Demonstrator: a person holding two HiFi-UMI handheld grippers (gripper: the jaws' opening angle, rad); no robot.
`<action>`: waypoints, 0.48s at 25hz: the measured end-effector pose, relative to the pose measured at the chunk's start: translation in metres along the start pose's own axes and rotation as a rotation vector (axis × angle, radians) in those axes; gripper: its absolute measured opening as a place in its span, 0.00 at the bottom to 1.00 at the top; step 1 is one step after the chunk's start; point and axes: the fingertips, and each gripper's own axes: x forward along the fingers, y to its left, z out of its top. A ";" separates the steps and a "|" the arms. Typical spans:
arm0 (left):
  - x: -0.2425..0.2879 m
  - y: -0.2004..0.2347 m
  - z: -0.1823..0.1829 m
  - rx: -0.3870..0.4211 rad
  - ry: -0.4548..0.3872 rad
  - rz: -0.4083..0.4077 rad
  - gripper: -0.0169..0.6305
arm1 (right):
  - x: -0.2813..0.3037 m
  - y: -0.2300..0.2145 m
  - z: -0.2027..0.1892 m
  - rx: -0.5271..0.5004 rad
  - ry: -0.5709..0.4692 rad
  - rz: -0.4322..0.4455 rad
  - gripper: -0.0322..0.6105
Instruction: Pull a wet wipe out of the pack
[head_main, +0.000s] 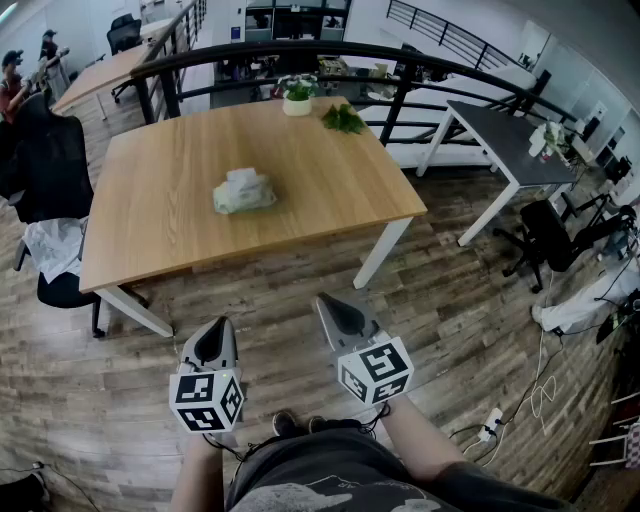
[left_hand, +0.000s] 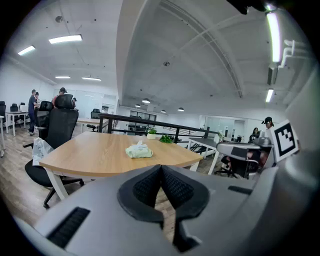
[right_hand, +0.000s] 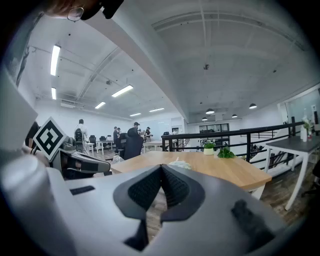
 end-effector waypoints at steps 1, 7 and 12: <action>0.001 -0.003 0.003 0.005 -0.007 -0.003 0.05 | 0.000 -0.003 0.002 -0.002 -0.008 -0.001 0.09; 0.002 -0.015 0.011 0.021 -0.029 -0.014 0.05 | -0.002 -0.007 0.001 0.010 -0.020 0.005 0.09; 0.000 -0.013 0.012 0.014 -0.029 0.000 0.05 | -0.004 -0.005 0.004 -0.001 -0.020 0.013 0.09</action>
